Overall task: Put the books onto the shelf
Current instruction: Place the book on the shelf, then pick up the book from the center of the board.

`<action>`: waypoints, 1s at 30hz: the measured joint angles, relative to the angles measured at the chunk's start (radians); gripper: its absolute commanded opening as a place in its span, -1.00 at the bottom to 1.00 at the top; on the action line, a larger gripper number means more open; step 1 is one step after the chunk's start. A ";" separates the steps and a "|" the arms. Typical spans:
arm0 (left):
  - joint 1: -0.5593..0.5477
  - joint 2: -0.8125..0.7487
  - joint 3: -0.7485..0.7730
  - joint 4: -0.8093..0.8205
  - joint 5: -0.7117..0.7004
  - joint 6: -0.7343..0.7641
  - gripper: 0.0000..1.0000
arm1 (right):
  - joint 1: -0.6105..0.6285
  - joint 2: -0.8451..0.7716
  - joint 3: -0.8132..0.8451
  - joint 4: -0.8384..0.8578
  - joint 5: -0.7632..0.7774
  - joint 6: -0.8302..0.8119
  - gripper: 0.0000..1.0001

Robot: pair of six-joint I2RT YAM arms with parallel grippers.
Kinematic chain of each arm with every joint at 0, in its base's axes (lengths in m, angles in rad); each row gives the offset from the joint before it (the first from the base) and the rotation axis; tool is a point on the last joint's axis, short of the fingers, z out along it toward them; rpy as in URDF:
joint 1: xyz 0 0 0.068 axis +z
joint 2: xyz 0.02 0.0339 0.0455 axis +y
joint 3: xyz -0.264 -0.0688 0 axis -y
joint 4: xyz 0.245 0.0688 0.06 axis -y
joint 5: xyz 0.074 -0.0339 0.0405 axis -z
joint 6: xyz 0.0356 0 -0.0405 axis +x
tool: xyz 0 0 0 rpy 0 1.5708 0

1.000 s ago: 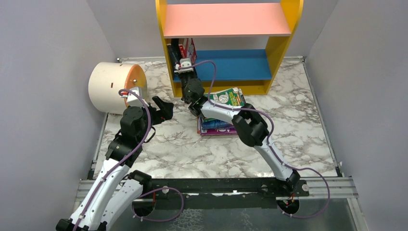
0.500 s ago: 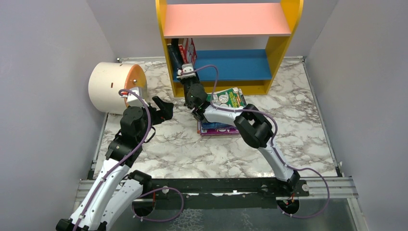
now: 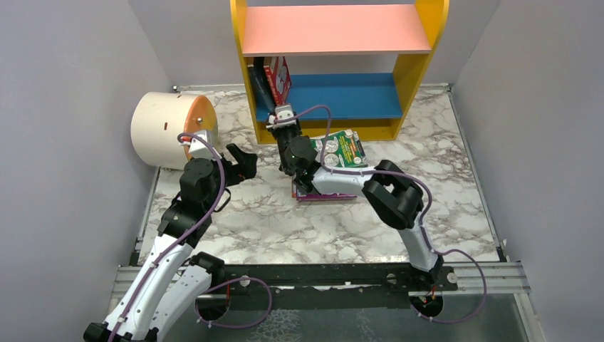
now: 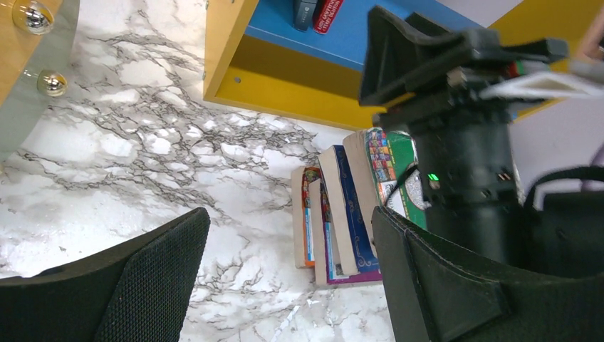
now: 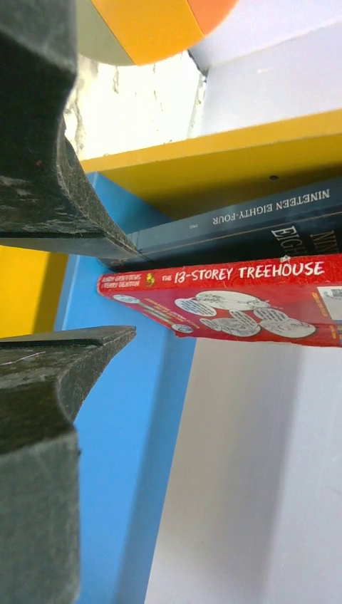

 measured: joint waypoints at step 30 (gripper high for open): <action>-0.036 0.534 -0.080 0.560 0.413 -0.220 0.74 | -0.406 -0.809 -0.441 -1.070 -0.349 0.770 0.10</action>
